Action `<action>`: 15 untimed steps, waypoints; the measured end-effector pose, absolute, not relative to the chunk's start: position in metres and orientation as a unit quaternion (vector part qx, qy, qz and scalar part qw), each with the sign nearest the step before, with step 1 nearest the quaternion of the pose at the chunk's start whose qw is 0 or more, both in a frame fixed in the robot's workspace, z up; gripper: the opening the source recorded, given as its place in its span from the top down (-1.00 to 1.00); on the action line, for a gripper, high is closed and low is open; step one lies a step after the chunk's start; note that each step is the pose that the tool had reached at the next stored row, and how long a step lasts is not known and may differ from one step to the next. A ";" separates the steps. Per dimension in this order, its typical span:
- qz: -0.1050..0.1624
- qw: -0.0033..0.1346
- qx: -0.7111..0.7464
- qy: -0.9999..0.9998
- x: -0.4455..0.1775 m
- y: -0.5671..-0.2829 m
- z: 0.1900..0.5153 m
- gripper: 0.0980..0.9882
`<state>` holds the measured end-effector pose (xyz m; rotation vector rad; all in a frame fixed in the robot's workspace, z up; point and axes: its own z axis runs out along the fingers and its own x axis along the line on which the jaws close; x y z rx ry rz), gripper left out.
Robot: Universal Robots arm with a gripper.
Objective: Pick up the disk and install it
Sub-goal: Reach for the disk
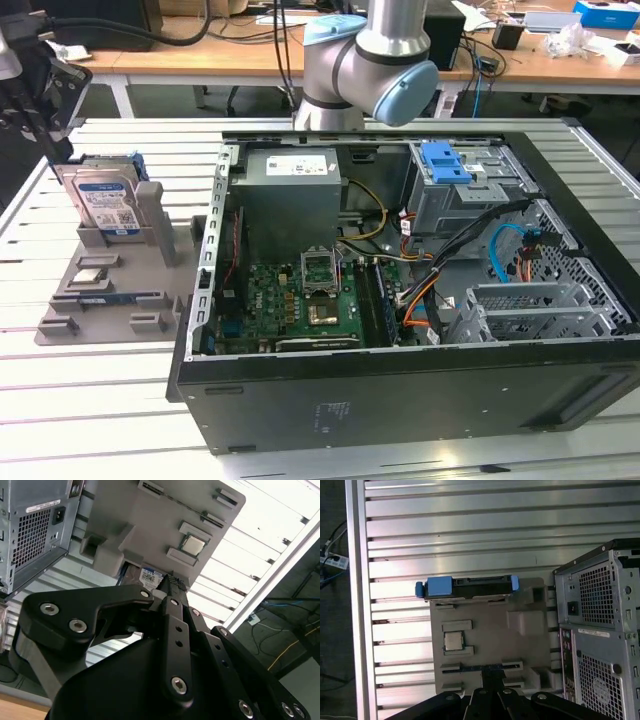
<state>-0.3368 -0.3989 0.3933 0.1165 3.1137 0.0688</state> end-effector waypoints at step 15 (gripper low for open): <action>0.022 0.012 0.037 0.999 -0.362 -0.399 0.393 0.98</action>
